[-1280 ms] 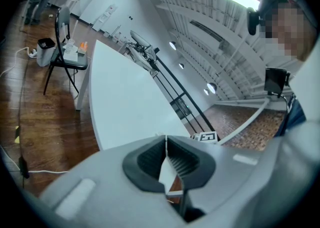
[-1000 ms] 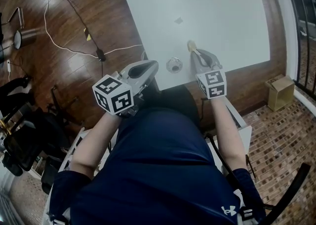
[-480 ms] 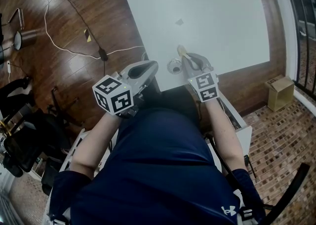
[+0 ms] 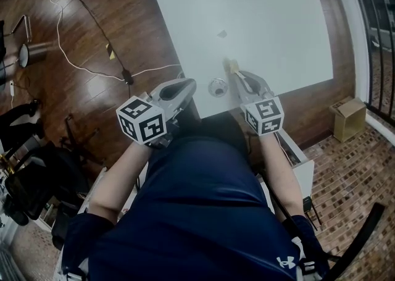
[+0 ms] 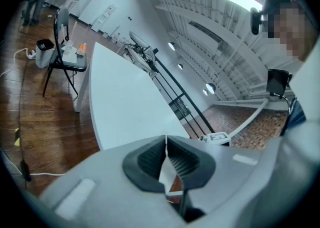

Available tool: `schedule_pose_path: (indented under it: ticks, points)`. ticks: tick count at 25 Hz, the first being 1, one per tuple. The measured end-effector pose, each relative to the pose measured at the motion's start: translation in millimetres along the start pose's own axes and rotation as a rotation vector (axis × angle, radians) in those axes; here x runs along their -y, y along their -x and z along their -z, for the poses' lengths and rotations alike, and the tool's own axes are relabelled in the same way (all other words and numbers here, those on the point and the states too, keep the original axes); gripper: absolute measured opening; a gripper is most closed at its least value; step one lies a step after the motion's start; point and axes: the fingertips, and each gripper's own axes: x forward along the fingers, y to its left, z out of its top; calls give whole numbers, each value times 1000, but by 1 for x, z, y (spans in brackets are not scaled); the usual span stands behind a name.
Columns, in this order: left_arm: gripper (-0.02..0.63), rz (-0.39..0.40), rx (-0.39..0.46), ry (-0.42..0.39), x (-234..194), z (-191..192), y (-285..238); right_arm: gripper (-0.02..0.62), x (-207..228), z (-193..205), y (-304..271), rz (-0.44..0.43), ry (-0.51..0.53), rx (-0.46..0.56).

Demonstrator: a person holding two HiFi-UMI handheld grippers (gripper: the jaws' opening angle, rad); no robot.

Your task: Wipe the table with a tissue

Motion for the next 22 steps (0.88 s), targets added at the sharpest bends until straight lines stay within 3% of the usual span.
schedule_pose_path:
  ticks: [6,11,15,22]
  points:
    - [8,31,8,-48,18,-13,-3,17,18,-44,53,39,-224,188]
    - [6,78,32,-93,39,-14,-4,17,14,-56,92,40,-386,333]
    - [6,120,62,-135,63,-32,-8,17,13,-82,120,45,-406,423]
    - [6,159,112,-218,96,-61,-6,17,0,-130,163,46,-331,540]
